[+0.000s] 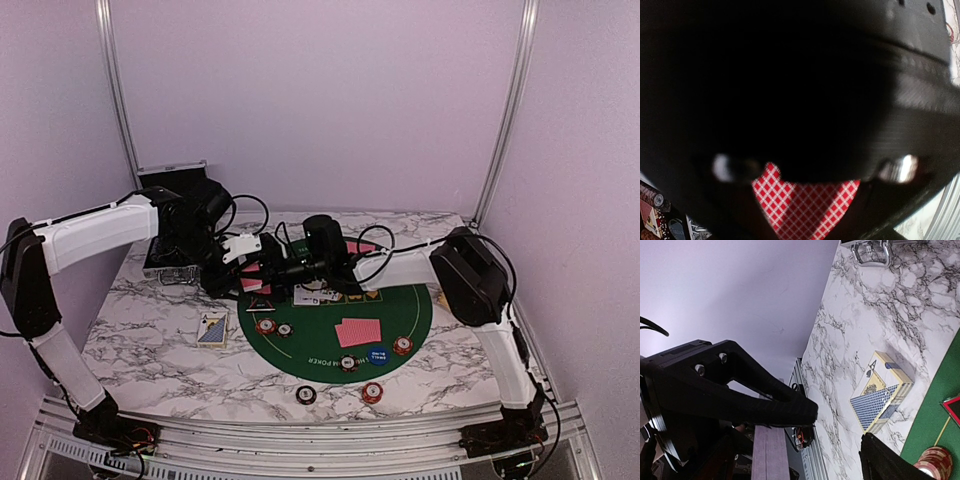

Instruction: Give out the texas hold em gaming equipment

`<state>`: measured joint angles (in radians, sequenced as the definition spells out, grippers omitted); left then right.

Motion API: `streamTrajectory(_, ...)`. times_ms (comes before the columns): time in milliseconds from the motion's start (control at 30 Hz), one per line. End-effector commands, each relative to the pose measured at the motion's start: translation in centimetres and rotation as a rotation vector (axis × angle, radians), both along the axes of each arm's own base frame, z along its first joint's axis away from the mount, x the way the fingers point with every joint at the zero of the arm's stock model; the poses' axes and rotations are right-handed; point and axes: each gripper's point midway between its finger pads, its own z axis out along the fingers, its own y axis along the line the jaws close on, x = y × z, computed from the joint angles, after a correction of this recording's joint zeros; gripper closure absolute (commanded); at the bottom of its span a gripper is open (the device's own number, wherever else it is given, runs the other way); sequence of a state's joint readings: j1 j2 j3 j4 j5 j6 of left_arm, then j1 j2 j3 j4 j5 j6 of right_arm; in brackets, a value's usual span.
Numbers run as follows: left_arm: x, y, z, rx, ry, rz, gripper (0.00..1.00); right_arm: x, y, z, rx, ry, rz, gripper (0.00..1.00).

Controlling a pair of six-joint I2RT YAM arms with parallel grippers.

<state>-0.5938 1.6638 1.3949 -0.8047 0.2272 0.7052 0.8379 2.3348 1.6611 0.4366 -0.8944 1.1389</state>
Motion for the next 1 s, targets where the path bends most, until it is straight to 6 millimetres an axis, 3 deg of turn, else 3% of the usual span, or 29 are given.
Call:
streamTrajectory(0,0.3,-0.9,0.6,-0.024,-0.006,-0.01,1.0,0.4,1.0,1.3,0.042,-0.009,0.004,0.16)
streamTrajectory(133,0.3,-0.8,0.4,-0.017,-0.008,-0.01,1.0,0.8,1.0,-0.8,-0.027,0.061,-0.022,0.18)
streamTrajectory(333,0.4,-0.7,0.6,-0.017,-0.017,-0.01,1.0,1.0,0.3,-2.2,-0.074,0.072,-0.036,0.24)
streamTrajectory(800,0.2,-0.5,0.7,-0.016,-0.023,-0.005,1.0,1.9,-2.4,-0.6,-0.061,0.039,-0.081,0.38)
streamTrajectory(967,0.2,-0.4,0.6,-0.013,-0.024,-0.005,1.0,1.9,-2.8,1.0,-0.036,0.015,-0.073,0.42)
